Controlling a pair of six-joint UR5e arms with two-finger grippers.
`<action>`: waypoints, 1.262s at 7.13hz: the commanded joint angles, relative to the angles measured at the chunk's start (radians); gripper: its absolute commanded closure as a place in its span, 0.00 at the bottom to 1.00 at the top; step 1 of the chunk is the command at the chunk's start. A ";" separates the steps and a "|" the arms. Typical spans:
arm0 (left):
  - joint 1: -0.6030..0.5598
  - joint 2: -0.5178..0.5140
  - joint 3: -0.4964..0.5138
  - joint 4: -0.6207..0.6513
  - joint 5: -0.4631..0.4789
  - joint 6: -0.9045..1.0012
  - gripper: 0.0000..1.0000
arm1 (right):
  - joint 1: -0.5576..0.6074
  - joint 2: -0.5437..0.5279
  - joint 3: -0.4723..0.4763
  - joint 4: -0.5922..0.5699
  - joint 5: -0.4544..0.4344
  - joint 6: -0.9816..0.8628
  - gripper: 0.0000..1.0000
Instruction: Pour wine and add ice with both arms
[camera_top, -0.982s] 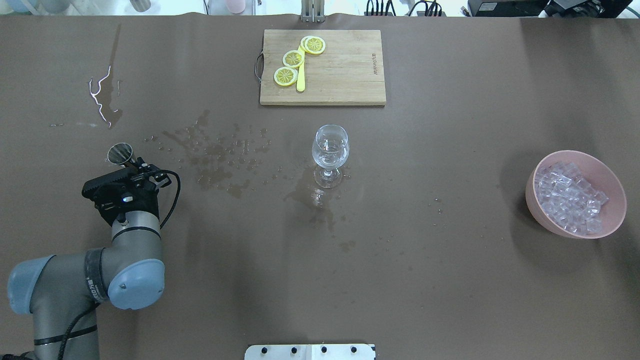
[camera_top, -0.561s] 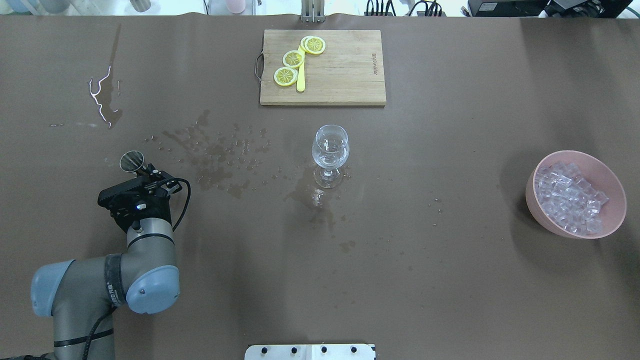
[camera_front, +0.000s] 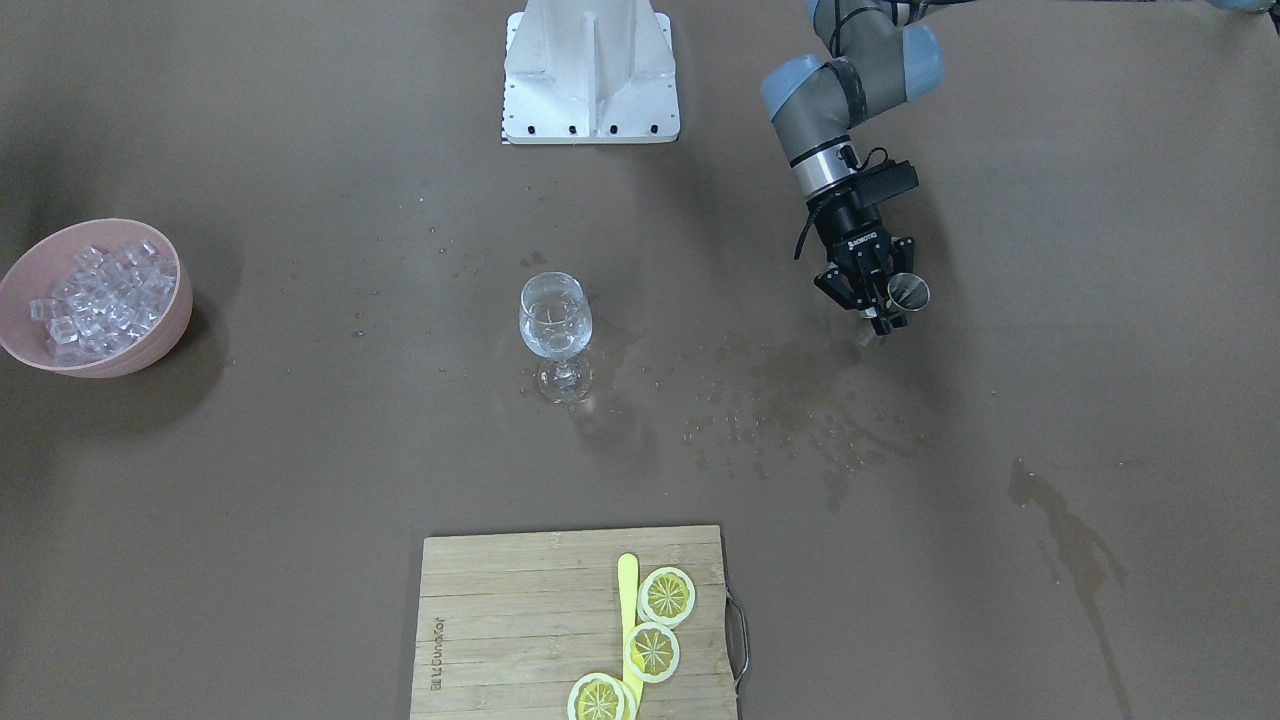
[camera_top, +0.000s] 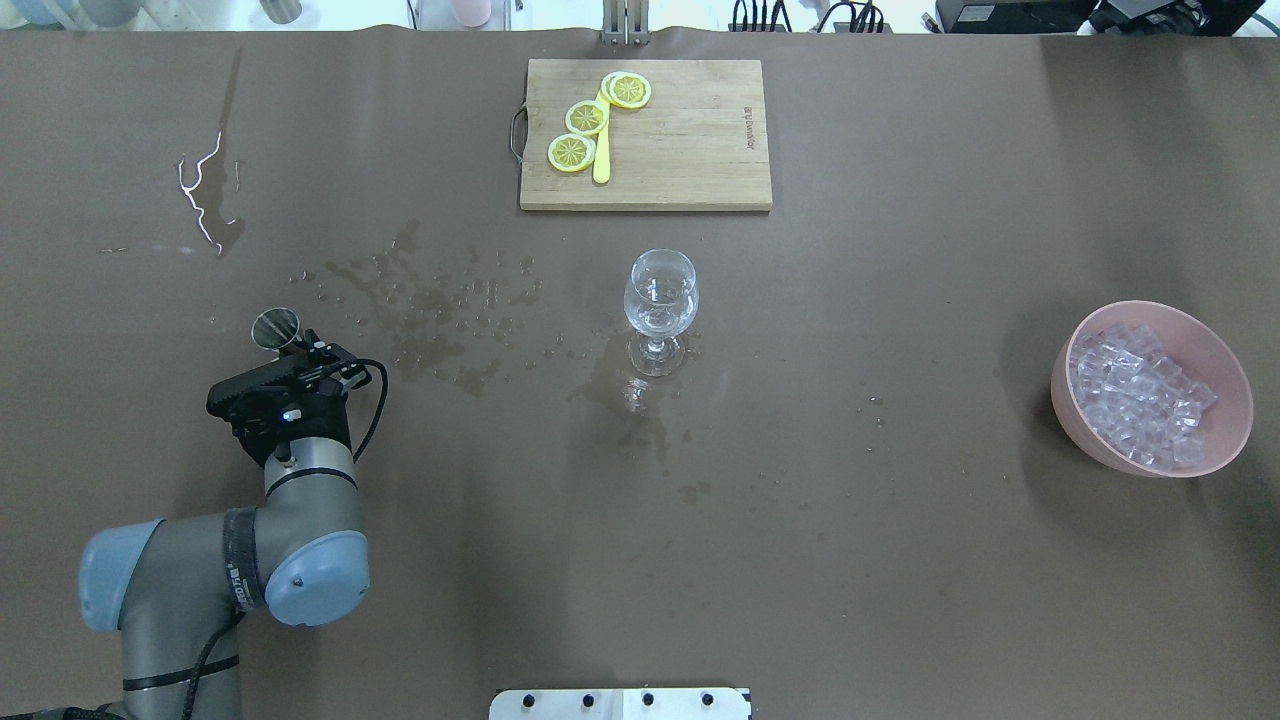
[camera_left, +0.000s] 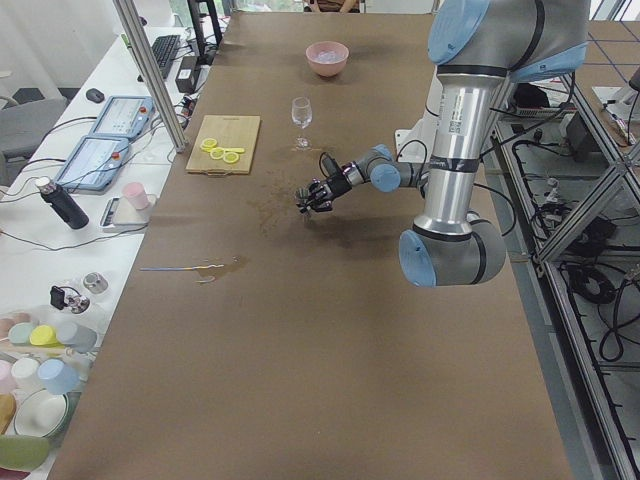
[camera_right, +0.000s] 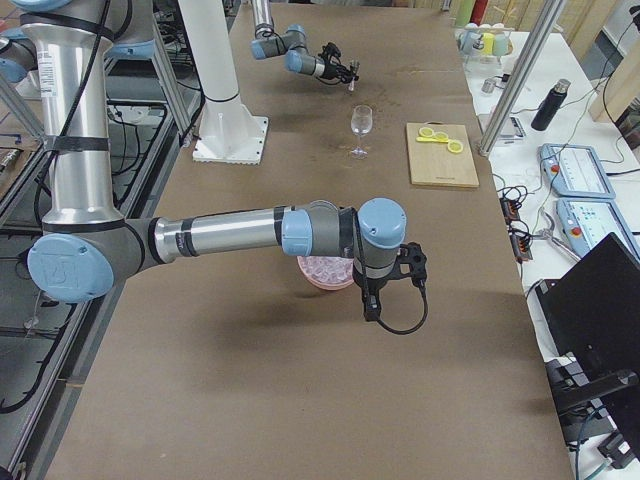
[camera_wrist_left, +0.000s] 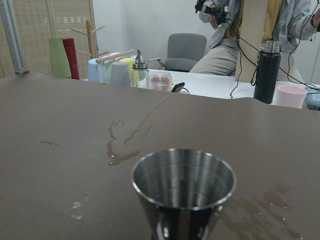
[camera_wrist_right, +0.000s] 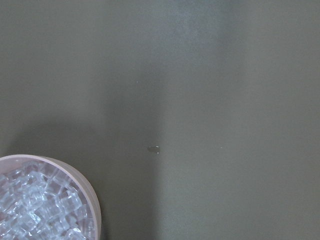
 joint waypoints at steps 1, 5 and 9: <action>-0.001 -0.006 0.013 0.010 0.001 -0.013 0.46 | -0.007 0.000 -0.001 0.000 -0.002 0.000 0.00; 0.001 -0.007 -0.007 0.056 0.000 -0.003 0.02 | -0.007 0.000 -0.001 0.000 0.000 0.000 0.00; 0.019 0.002 -0.072 0.076 -0.006 -0.001 0.02 | -0.007 -0.005 -0.001 0.000 0.000 -0.002 0.00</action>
